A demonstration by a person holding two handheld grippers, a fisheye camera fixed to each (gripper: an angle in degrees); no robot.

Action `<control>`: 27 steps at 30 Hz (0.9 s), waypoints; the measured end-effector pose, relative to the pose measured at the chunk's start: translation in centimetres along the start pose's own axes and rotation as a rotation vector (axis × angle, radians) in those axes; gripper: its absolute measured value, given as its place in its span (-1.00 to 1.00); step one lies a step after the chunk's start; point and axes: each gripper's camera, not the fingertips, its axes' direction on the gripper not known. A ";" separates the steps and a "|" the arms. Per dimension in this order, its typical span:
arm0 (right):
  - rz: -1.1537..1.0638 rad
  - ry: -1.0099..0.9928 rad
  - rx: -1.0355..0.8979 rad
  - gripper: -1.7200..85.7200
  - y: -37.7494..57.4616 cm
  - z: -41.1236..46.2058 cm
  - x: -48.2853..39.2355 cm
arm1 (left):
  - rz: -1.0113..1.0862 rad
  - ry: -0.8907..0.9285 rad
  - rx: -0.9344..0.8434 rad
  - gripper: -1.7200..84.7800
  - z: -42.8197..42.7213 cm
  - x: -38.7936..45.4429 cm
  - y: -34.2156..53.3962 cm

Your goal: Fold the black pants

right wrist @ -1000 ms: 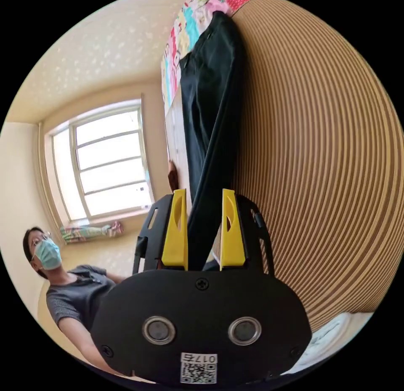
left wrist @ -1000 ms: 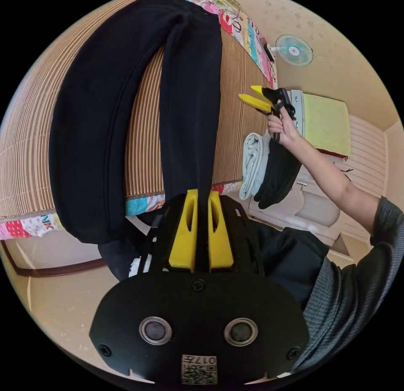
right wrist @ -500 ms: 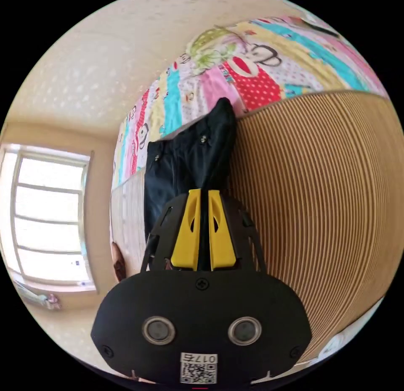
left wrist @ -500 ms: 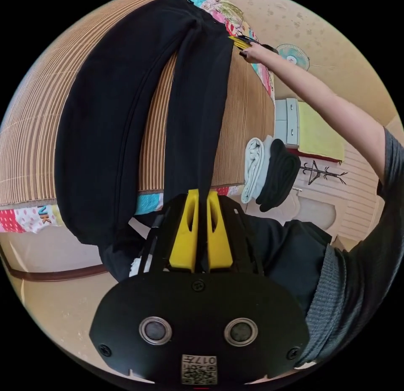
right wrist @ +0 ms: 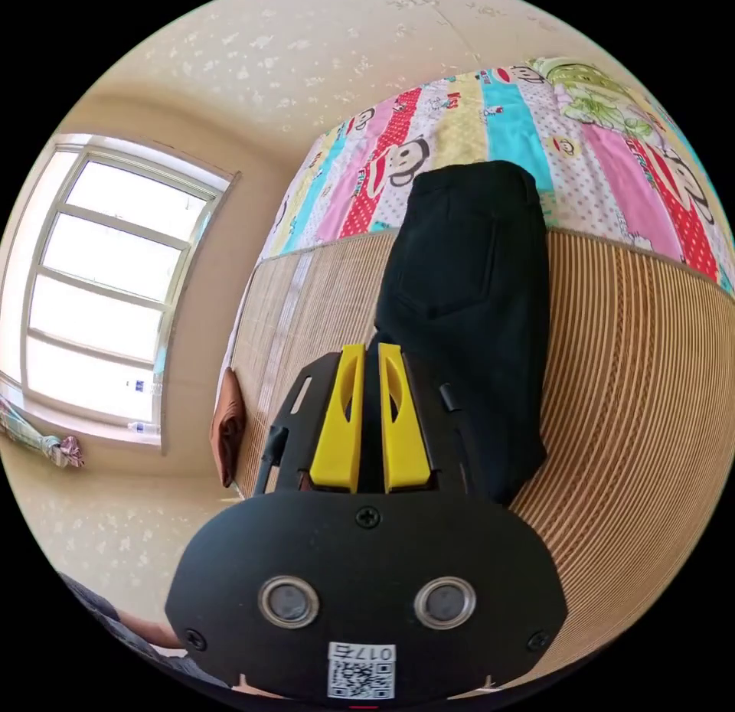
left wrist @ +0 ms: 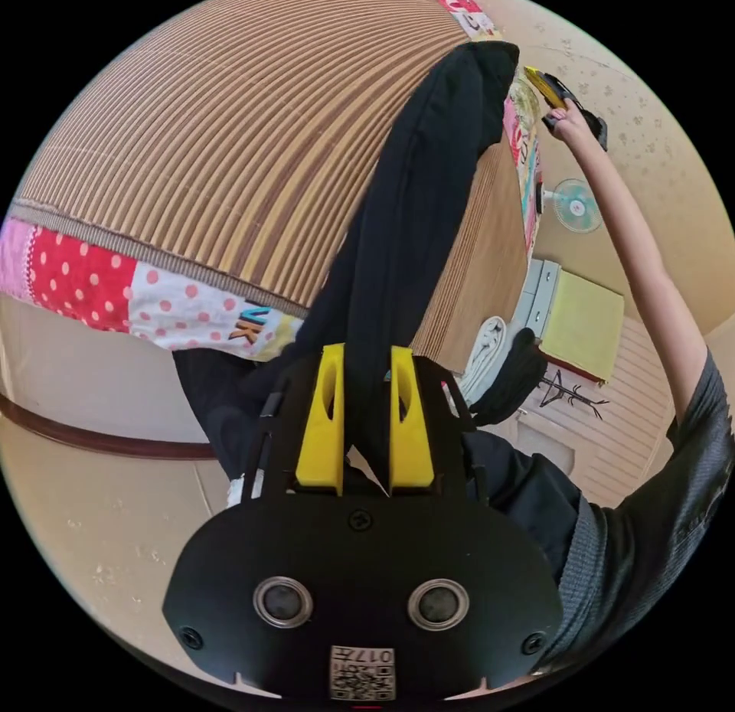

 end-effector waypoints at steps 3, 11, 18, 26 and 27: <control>-0.025 0.001 -0.081 -0.80 7.7 0.4 1.0 | 0.019 -0.021 0.018 -0.69 -2.8 -0.1 -0.2; 0.296 -0.180 -0.025 -0.74 22.2 0.8 7.1 | 0.189 -0.159 -0.131 -0.73 -4.0 2.8 -2.5; 0.348 -0.169 0.175 -0.72 13.8 0.4 11.2 | 0.245 -0.294 -0.209 -0.84 -4.5 4.9 -2.4; 0.332 -0.217 0.107 -0.87 5.8 0.3 13.7 | 0.341 -0.095 -0.243 -0.88 -8.7 6.9 -0.7; 0.319 -0.223 0.153 -0.88 6.0 -1.0 13.9 | 0.373 0.023 -0.228 -0.88 -9.9 7.0 -0.1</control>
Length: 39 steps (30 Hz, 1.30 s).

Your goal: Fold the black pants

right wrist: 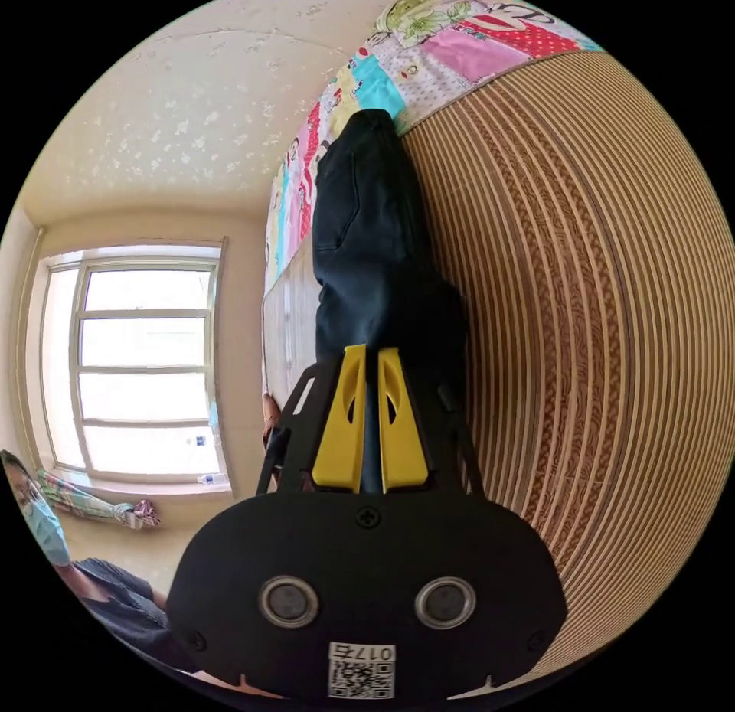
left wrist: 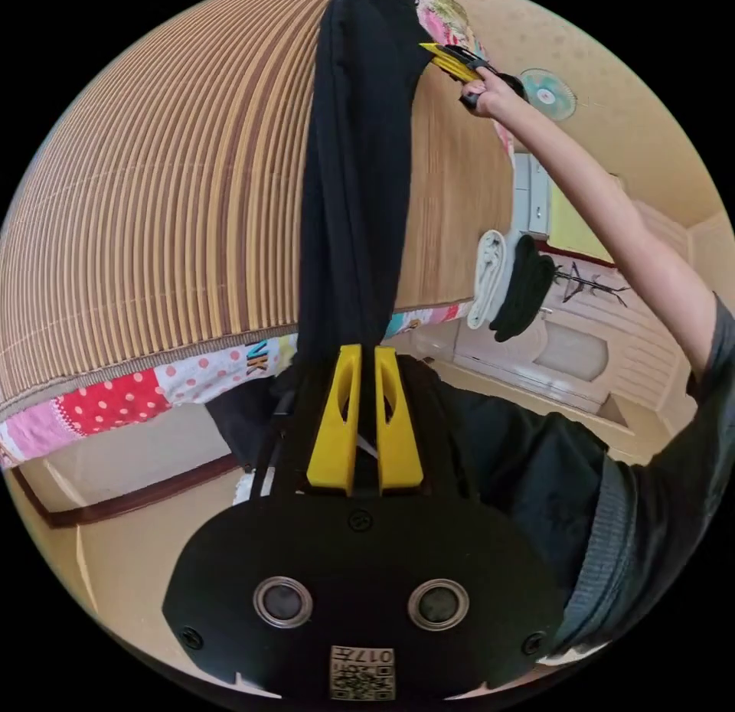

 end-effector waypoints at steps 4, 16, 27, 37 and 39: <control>0.020 0.098 0.073 -0.89 -0.7 -2.6 2.3 | -0.004 0.122 0.049 -0.88 -1.5 -0.8 1.9; -0.080 -0.135 -0.307 -0.73 3.7 1.5 10.1 | -0.164 0.012 -0.001 -0.84 0.6 -2.6 0.9; 0.093 -0.275 -0.511 -0.74 20.7 3.3 16.6 | -0.113 -0.096 0.154 -0.77 -3.5 1.6 -6.4; 0.052 -0.293 -0.627 -0.75 24.9 5.7 16.6 | 0.036 -0.162 -0.028 -0.88 0.9 6.9 -13.5; 0.051 -0.345 -0.577 -0.77 24.5 5.0 17.4 | 0.114 0.128 0.037 -0.90 -0.9 6.7 -12.2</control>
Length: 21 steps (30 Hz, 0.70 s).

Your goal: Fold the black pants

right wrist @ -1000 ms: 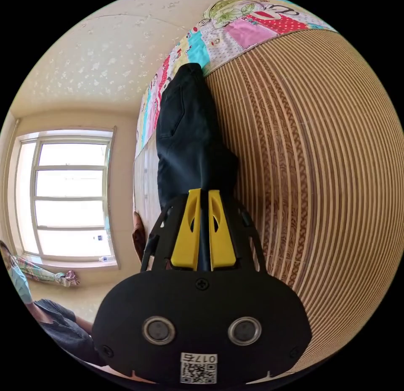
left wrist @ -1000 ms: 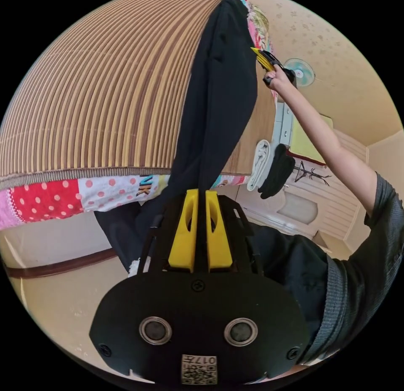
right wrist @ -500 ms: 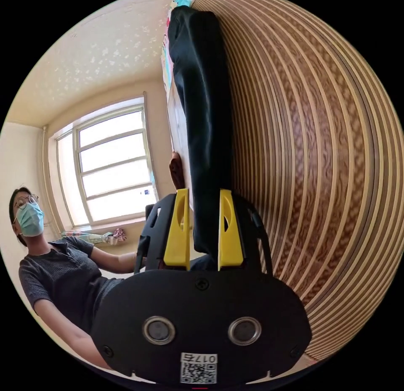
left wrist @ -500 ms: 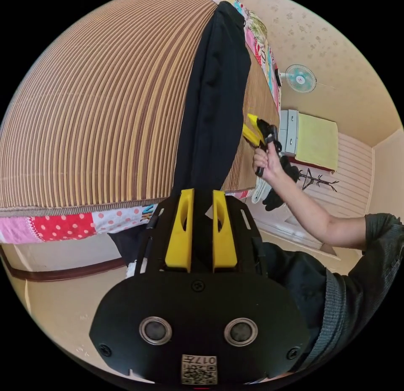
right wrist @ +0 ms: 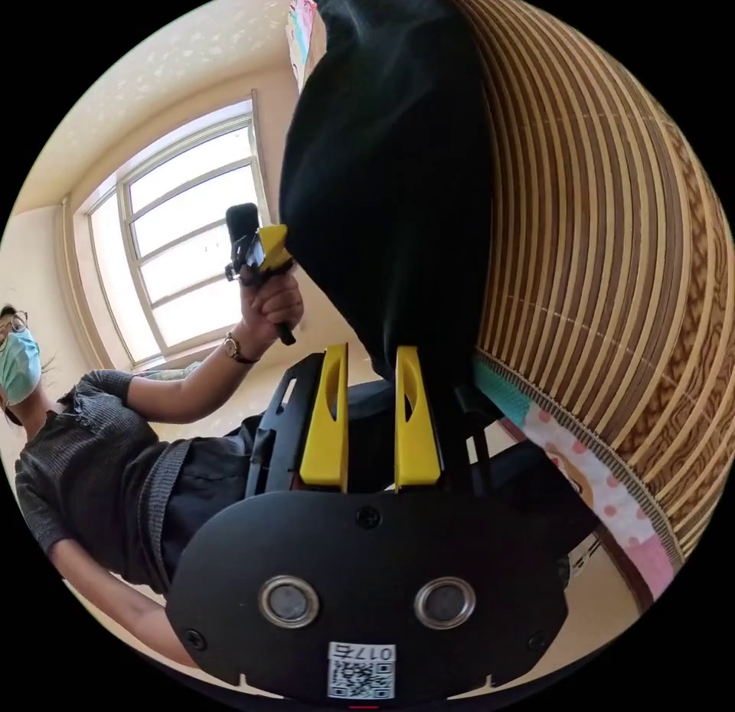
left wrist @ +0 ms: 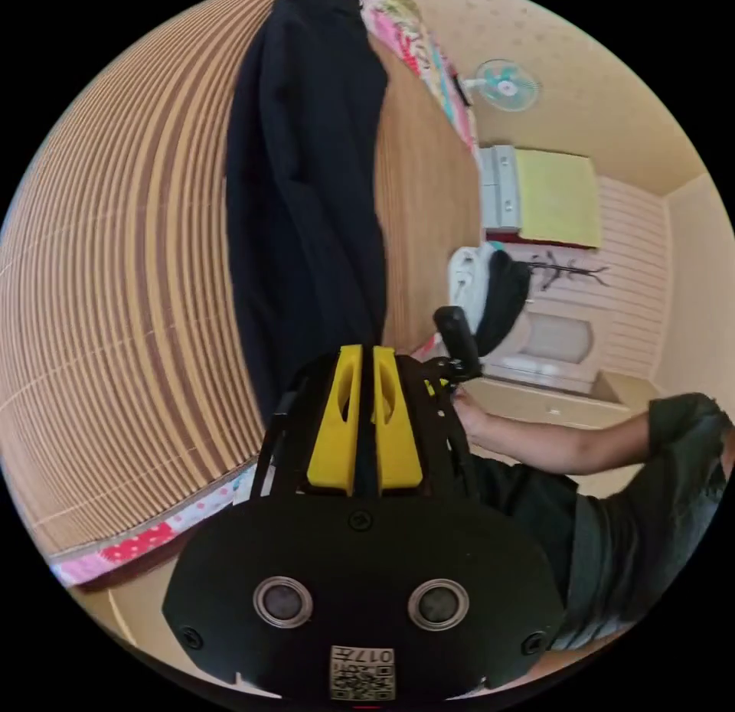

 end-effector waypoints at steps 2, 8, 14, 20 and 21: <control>0.013 0.066 0.025 -0.77 0.1 -0.4 0.5 | -0.092 0.139 0.116 -0.90 -1.9 -2.4 2.2; 0.064 0.181 0.055 -0.75 -0.6 1.3 2.9 | -0.359 -0.144 0.123 -0.82 -1.6 -6.7 6.0; 0.059 0.167 -0.011 -0.86 -1.7 4.7 4.5 | -0.233 -0.296 -0.150 -0.77 5.4 -2.9 5.3; -0.181 -0.290 0.102 -0.89 0.9 2.1 2.9 | -0.067 -0.032 -0.131 -0.87 6.3 2.9 6.1; -0.126 -0.212 0.096 -0.89 1.4 2.2 3.8 | -0.078 0.140 -0.098 -0.88 6.4 2.3 6.7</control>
